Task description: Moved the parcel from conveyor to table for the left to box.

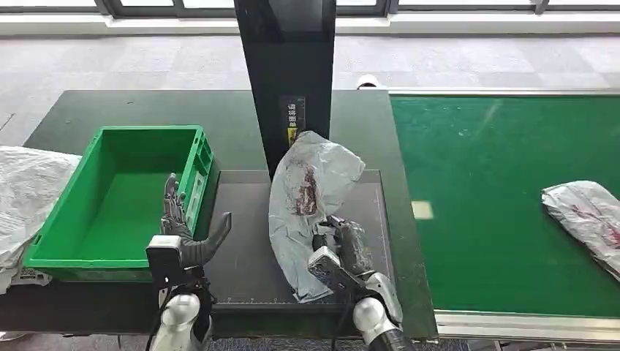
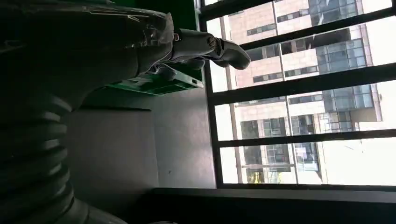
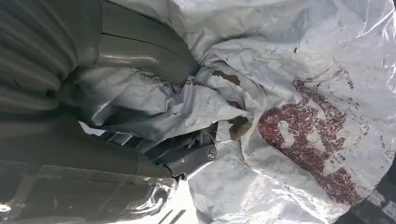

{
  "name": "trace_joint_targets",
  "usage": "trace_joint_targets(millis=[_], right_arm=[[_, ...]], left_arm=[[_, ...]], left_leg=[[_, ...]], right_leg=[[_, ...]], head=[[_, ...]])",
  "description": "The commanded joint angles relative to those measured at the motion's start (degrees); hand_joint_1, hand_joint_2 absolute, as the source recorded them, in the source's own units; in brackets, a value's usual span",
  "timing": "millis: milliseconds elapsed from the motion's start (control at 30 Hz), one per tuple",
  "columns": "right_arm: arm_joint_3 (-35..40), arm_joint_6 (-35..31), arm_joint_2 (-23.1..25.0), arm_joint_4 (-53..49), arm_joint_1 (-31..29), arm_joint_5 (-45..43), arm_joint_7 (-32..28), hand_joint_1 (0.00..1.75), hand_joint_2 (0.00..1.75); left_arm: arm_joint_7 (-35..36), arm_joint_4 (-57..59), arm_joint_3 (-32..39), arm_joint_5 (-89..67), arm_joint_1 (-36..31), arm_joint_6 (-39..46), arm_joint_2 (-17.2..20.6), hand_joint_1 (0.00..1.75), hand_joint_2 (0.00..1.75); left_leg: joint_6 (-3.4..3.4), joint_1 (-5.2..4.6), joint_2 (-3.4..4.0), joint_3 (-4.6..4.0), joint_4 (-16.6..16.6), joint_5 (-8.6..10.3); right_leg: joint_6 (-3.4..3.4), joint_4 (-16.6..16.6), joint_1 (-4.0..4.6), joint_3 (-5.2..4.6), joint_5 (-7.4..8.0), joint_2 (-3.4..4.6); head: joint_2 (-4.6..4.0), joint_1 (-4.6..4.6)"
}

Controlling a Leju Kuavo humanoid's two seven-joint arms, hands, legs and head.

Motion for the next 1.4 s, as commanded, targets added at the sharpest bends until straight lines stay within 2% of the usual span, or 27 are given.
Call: trace_joint_targets(millis=[33, 100, 133, 167, 200, 467, 533, 567, 733, 867, 900, 967, 1033, 1167, 1300, 1400], right_arm=[[1.89, -0.68, 0.37, 7.45, -1.6, -0.24, 0.98, 0.26, 1.75], [1.89, -0.68, 0.37, 7.45, -1.6, -0.24, 0.98, 0.26, 1.75], [1.89, -0.68, 0.37, 7.45, -1.6, -0.24, 0.98, 0.19, 1.75], [1.85, -0.74, 0.28, 7.54, -1.58, -0.3, 1.1, 0.03, 1.75], [1.88, -0.87, 0.26, 7.63, -1.62, -0.2, 1.38, 0.0, 1.75], [1.88, -0.98, 0.25, 7.8, -1.68, -0.12, 1.81, 0.0, 1.75], [1.6, -3.0, 0.27, 8.14, -2.0, 0.03, 2.66, 0.0, 1.75], [0.66, -6.84, 0.58, 7.21, -2.28, -1.49, 1.36, 0.0, 1.75], [-0.31, -10.03, 0.85, 4.92, -1.86, -4.09, -1.41, 0.0, 1.75], [-1.4, -14.38, 1.31, -0.32, -0.19, -10.58, -7.74, 0.0, 1.75], [-1.4, -14.38, 1.31, -0.32, -0.19, -10.58, -7.74, 0.0, 1.75], [3.67, -16.11, -0.98, -10.08, 2.59, -19.88, -7.74, 0.0, 1.75], [7.41, -18.02, -2.86, -14.94, 3.24, -26.03, -7.74, 0.0, 1.75], [8.25, -18.23, -3.25, -16.92, 3.32, -28.13, -7.74, 0.0, 1.75], [7.97, -17.87, -3.04, -15.61, 2.71, -28.51, -7.74, 0.0, 1.75], [5.96, -17.3, -2.07, -14.99, 1.29, -29.29, -7.74, 0.0, 1.75]], left_arm=[[0.26, 1.28, -0.02, -0.11, -1.28, 0.84, -1.95, 0.0, 1.75], [0.26, 1.28, -0.02, -0.11, -1.28, 0.84, -1.95, 0.0, 1.75], [0.26, 1.28, -0.02, -0.11, -1.28, 0.84, -1.95, 0.0, 1.75], [0.26, 1.09, -0.05, -0.12, -1.08, 0.81, -1.95, 0.0, 1.75], [0.26, 1.12, -0.04, -0.12, -1.08, 0.9, -1.95, 0.0, 1.75], [0.26, 1.02, -0.04, -0.11, -0.98, 1.05, -1.95, 0.0, 1.75], [0.26, -0.14, -0.21, 0.01, -0.04, 1.49, -1.95, 0.0, 1.75], [0.26, -1.99, -0.44, -0.67, 0.77, 3.9, -1.95, 0.0, 1.75], [0.26, -3.8, -1.22, -1.32, 1.35, 5.51, -1.71, 0.0, 1.75], [0.26, -6.66, -7.68, -4.72, 1.85, 7.59, 0.96, 0.0, 1.75], [0.26, -6.66, -7.68, -4.72, 1.85, 7.59, 0.96, 0.0, 1.75], [0.26, -3.72, -14.52, -9.76, 0.69, 6.58, 3.34, 0.0, 1.75], [0.26, 1.22, -17.39, -14.57, -1.04, 6.38, 3.48, 0.0, 1.75], [0.26, 4.42, -18.56, -17.79, -2.28, 6.72, 2.92, 0.0, 1.75], [0.26, 6.76, -19.09, -19.6, -3.22, 5.87, 2.81, 0.0, 1.75], [0.26, 13.93, -18.11, -26.64, -6.02, 3.46, 0.56, 0.0, 1.75]], left_leg=[[0.02, 0.01, -0.05, 0.05, -0.03, 0.01], [0.03, 0.05, -0.07, 0.12, -0.08, 0.01], [0.03, 0.06, -0.06, 0.13, -0.06, 0.0], [0.03, 0.04, -0.04, 0.13, -0.07, 0.0], [0.02, 0.03, -0.03, 0.09, -0.05, 0.0], [0.02, 0.04, -0.03, 0.13, -0.07, 0.0], [0.02, 0.04, -0.04, 0.08, -0.03, -0.01], [0.03, 0.05, -0.05, 0.15, -0.09, 0.0], [0.03, 0.01, 0.04, 0.09, -0.04, -0.02], [0.03, 0.04, 0.01, 0.07, -0.02, -0.03], [0.02, 0.01, -0.03, 0.02, -0.02, -0.02], [0.02, 0.0, -0.09, 0.0, 0.0, -0.01], [0.04, -0.01, -0.21, 0.08, -0.08, 0.01], [0.05, -0.01, -0.29, 0.16, -0.12, 0.03], [0.03, 0.0, -0.03, 0.22, -0.17, 0.0], [0.03, -0.05, -0.16, 0.15, -0.13, 0.04]], right_leg=[[-0.02, -0.03, 0.02, 0.07, -0.01, -0.08], [-0.04, -0.12, 0.06, 0.18, 0.0, -0.12], [-0.04, -0.12, 0.07, 0.21, -0.01, -0.11], [-0.03, -0.12, 0.05, 0.19, 0.0, -0.08], [-0.03, -0.08, 0.04, 0.13, 0.0, -0.06], [-0.03, -0.12, 0.05, 0.18, 0.0, -0.07], [-0.03, -0.07, 0.05, 0.13, -0.01, -0.08], [-0.04, -0.14, 0.06, 0.21, 0.0, -0.1], [-0.03, -0.06, 0.02, 0.12, -0.01, 0.0], [-0.04, -0.06, 0.05, 0.13, -0.02, -0.04], [-0.02, -0.03, 0.01, 0.08, -0.02, -0.06], [-0.02, -0.01, 0.0, 0.07, -0.03, -0.11], [-0.03, -0.08, -0.02, 0.2, -0.06, -0.25], [-0.02, -0.19, -0.04, 0.3, -0.03, -0.32], [-0.05, -0.21, -0.03, 0.25, 0.01, -0.07], [-0.04, -0.15, -0.04, 0.19, 0.0, -0.19]], head=[[0.0, 0.0], [0.0, 0.0], [-0.02, 0.0], [-0.02, 0.0], [0.0, 0.0], [0.0, 0.0], [0.0, 0.0], [0.0, 0.0], [0.0, 0.0], [0.0, 0.0], [0.0, 0.0], [0.0, 0.0], [0.0, 0.0], [0.0, 0.04], [0.0, 0.0], [0.0, 0.02]])
